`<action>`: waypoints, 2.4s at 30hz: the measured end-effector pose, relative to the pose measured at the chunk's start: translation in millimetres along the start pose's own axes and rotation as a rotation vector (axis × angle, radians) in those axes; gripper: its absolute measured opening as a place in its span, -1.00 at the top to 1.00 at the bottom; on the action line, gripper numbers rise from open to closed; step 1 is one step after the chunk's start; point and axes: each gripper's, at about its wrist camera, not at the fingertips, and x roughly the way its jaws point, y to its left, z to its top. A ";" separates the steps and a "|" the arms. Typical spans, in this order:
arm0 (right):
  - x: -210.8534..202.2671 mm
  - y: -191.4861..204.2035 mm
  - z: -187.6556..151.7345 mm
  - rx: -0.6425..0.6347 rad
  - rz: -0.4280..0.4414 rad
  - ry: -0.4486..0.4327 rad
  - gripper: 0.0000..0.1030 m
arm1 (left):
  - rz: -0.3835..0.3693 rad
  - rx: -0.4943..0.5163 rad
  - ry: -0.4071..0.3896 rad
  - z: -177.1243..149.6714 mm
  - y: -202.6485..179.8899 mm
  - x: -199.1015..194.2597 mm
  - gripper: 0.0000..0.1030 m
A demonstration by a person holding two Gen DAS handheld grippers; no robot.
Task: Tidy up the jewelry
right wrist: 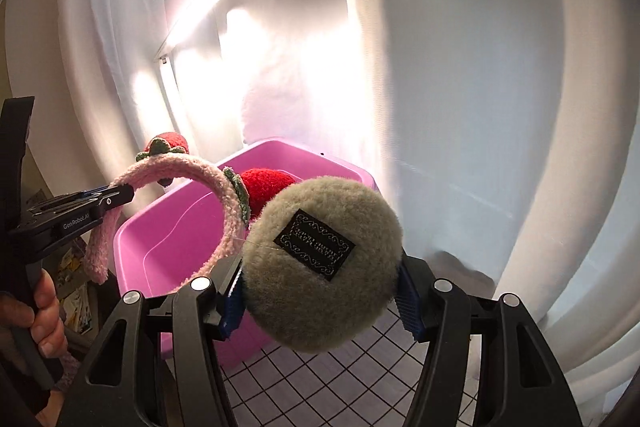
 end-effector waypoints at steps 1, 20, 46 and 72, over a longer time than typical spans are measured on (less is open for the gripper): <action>5.9 5.7 3.6 -0.003 0.007 0.005 -0.14 | -0.010 0.007 0.014 1.8 5.7 7.7 0.78; 154.3 42.0 32.5 -0.055 0.030 0.276 -0.14 | -0.012 0.080 0.228 -21.3 37.9 96.0 0.76; 214.4 35.7 38.2 -0.104 -0.058 0.465 -0.42 | 0.063 0.055 0.294 -25.6 34.9 122.4 -0.23; 184.2 42.4 32.1 -0.100 -0.069 0.425 -0.42 | 0.068 0.030 0.293 -18.5 33.4 103.4 -0.84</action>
